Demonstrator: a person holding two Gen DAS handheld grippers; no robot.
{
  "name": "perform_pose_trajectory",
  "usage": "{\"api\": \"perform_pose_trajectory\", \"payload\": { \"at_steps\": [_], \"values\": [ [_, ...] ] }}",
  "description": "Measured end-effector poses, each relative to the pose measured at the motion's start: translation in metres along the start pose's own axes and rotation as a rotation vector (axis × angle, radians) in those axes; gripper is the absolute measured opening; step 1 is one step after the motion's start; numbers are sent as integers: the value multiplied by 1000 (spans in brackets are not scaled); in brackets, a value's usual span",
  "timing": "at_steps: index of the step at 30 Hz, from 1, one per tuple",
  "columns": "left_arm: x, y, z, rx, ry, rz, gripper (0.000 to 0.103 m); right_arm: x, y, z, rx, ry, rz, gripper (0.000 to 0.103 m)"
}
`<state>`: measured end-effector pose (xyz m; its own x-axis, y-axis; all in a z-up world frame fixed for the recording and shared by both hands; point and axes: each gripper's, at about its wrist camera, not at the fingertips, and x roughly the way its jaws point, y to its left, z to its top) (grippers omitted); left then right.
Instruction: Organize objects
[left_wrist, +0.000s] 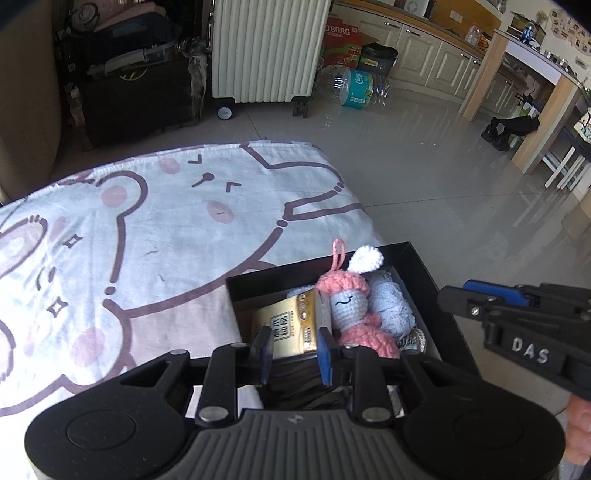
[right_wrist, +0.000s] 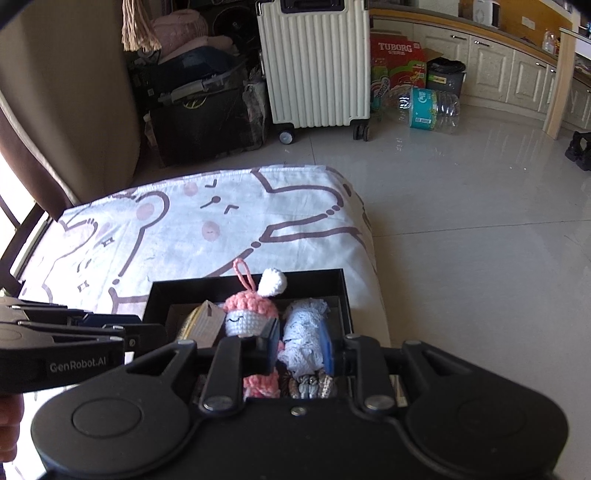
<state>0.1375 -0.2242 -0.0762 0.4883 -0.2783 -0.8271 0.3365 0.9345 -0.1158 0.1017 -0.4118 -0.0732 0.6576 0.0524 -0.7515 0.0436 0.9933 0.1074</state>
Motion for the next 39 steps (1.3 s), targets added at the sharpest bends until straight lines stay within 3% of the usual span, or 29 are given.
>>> {"api": "perform_pose_trajectory", "payload": {
  "at_steps": [12,22,34,39],
  "values": [
    [-47,19,-11,43,-33,18,41,-46,19,-6,12,-81,-26,29],
    [-76,27,-29,91,-94,37,64,-66,27,-29,46,-84,-50,33],
    [-77,36,-48,71,-106,72,98,-77,33,-55,54,-68,-129,66],
    [-74,38,-53,78,-110,87,103,-78,33,-63,60,-60,-155,81]
  ]
}}
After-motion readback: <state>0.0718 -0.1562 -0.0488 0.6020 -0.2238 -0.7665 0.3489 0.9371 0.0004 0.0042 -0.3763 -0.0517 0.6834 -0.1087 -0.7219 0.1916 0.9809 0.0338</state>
